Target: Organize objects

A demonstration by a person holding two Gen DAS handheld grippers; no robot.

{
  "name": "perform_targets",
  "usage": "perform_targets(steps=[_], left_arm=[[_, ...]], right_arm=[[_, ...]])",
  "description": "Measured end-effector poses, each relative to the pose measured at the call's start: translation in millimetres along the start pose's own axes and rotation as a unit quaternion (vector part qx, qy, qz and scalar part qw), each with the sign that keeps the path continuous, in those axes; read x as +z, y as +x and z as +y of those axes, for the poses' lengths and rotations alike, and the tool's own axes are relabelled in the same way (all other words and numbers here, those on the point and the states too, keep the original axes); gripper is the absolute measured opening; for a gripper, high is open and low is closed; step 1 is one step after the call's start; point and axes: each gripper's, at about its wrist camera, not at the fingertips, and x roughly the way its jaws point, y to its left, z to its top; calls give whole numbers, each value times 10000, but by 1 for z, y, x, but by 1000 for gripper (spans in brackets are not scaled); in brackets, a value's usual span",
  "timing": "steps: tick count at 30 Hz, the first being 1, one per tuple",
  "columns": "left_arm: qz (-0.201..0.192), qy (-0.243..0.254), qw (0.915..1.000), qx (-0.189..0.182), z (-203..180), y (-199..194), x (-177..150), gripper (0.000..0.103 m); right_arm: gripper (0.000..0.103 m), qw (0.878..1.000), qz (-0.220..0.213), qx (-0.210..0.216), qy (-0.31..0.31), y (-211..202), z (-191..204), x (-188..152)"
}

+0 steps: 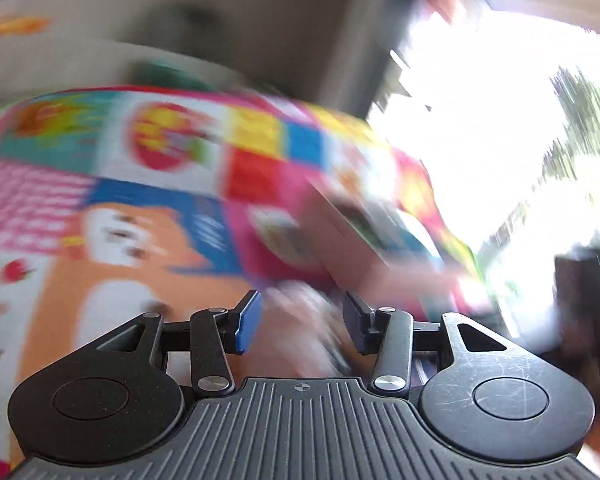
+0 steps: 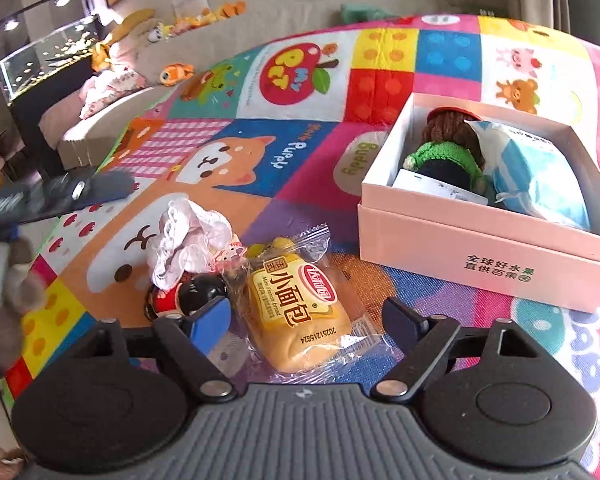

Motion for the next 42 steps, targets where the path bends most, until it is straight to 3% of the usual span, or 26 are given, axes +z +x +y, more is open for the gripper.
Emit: perform_targets(steps=[2, 4, 8, 12, 14, 15, 16, 18, 19, 21, 23, 26, 30, 35, 42], left_arm=[[399, 757, 9957, 347, -24, 13, -7, 50], [546, 1128, 9887, 817, -32, 28, -10, 46], [325, 348, 9890, 1403, -1, 37, 8, 46], [126, 87, 9664, 2565, 27, 45, 24, 44], [23, -128, 9601, 2795, 36, 38, 31, 43], [-69, -233, 9621, 2718, 37, 31, 35, 43], [-158, -223, 9697, 2429, 35, 24, 36, 43], [-104, 106, 9897, 1426, 20, 10, 33, 43], [99, 328, 9953, 901, 10, 7, 29, 44], [475, 788, 9951, 371, -12, 7, 15, 46], [779, 1166, 9887, 535, -30, 13, 1, 45], [1118, 889, 9884, 510, -34, 25, -7, 43], [1108, 1087, 9877, 202, -51, 27, -12, 44], [1034, 1344, 9841, 535, -68, 44, -11, 43], [1320, 1528, 9777, 572, -76, 75, -12, 44]], right_arm=[[71, 9999, -10, 30, 112, 6, -3, -4], [67, 9998, -71, 24, 203, 1, -4, -10], [64, 9987, -167, -401, 271, -24, -11, -31], [64, 9972, -250, -414, 579, -46, -26, -51], [66, 9972, -345, -313, 590, -53, -28, -56], [71, 9970, -425, -320, 564, -55, -29, -57], [74, 9966, -509, -364, 545, -57, -30, -57], [79, 9952, -647, -476, 557, -59, -32, -56], [80, 9946, -692, -529, 568, -59, -33, -54], [82, 9931, -754, -677, 586, -57, -38, -51], [82, 9915, -799, -786, 662, -57, -43, -50], [87, 9885, -842, -846, 930, -57, -53, -52], [94, 9840, -899, -1068, 1104, -62, -62, -55], [100, 9809, -943, -1216, 1193, -69, -71, -59], [102, 9805, -778, -1377, 1167, -68, -76, -65]])
